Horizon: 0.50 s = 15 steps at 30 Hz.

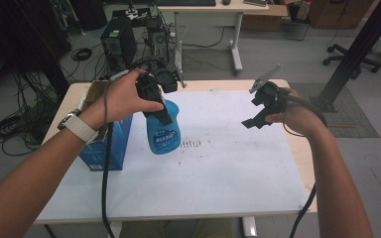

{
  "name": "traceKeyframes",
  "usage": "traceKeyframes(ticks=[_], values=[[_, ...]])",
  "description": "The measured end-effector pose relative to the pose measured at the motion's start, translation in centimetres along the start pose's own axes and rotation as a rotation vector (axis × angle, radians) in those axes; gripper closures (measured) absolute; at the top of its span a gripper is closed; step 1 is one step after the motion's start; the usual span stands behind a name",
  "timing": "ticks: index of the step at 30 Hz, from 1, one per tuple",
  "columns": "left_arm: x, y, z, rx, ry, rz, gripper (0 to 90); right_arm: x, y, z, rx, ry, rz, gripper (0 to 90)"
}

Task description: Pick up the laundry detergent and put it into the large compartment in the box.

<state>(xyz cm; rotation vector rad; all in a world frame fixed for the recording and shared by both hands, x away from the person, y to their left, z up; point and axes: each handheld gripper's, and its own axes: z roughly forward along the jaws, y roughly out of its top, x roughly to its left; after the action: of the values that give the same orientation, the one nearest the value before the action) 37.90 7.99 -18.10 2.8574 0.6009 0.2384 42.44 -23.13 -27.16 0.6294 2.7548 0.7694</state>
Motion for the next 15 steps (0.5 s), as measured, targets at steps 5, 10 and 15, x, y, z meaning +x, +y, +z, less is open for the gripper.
traceKeyframes(ticks=[5,10,15], values=[[0.2,0.0,-0.4,0.005,0.016,-0.031,37.5,0.1,0.0,0.0,-0.001,0.0,-0.004,8.5],[0.4,0.0,-1.0,0.004,0.026,-0.076,37.5,0.1,0.0,-0.1,-0.002,0.0,-0.004,8.5],[0.7,-0.1,-1.7,0.01,0.038,-0.118,37.5,0.2,0.0,-0.2,-0.005,0.001,-0.005,8.5]])
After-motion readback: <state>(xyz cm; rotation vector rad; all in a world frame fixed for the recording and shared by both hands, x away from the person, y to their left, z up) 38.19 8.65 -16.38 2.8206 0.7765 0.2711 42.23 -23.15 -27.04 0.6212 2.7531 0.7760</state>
